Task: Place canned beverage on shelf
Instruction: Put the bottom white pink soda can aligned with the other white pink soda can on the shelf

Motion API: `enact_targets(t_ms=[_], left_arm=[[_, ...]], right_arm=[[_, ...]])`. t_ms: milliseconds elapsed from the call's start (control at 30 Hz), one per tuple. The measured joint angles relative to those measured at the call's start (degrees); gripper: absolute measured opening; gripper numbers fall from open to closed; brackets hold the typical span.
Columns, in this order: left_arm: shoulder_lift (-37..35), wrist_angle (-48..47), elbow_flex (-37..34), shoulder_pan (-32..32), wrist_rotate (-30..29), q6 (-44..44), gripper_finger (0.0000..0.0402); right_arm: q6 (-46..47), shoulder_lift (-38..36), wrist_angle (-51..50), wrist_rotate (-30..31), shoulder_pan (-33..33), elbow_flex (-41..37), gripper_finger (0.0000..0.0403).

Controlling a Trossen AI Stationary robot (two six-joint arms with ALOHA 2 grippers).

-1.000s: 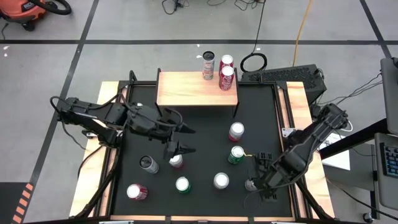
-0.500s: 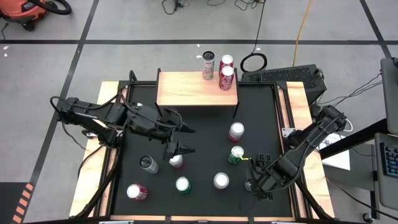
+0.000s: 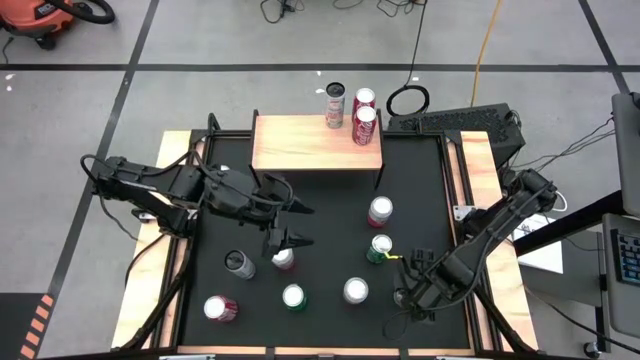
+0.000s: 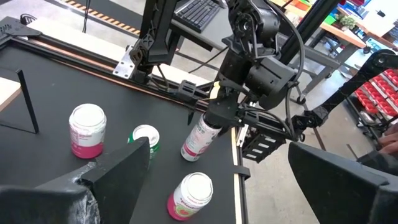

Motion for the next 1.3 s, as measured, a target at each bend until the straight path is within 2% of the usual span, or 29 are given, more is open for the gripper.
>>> enact_targets(t_ms=[233, 400, 600, 833, 1000, 1200, 1300], left_arm=[[0.0, 0.0, 0.0, 0.0, -0.02, 0.41, 0.0386], [0.0, 0.0, 0.0, 0.0, -0.02, 0.38, 0.0386], [0.0, 0.0, 0.0, 0.0, -0.16, 0.28, 0.0386], [0.0, 0.02, 0.0, 0.0, -4.66, 3.59, 0.0386], [0.0, 0.08, 0.0, 0.0, -7.93, 6.89, 0.0386], [0.0, 0.22, 0.0, 0.0, -8.61, 7.39, 0.0386], [0.0, 1.06, 0.0, 0.05, -8.66, 7.12, 0.0386]], right_arm=[[1.7, -0.03, 2.45, -0.17, 0.0, -1.69, 0.0262], [3.49, -0.24, 2.7, -1.03, 0.0, -1.68, 0.0231], [5.64, -0.07, 2.29, -3.29, 0.01, 0.02, 0.0231], [5.31, -0.13, 0.73, -3.02, -0.15, 4.53, 0.0228], [4.87, -0.13, -4.04, -2.97, -0.29, 10.57, 0.0229], [2.36, -0.13, -11.67, -2.17, -1.9, 19.88, 0.0227], [0.99, -0.13, -14.76, 0.22, -3.18, 25.02, 0.023]])
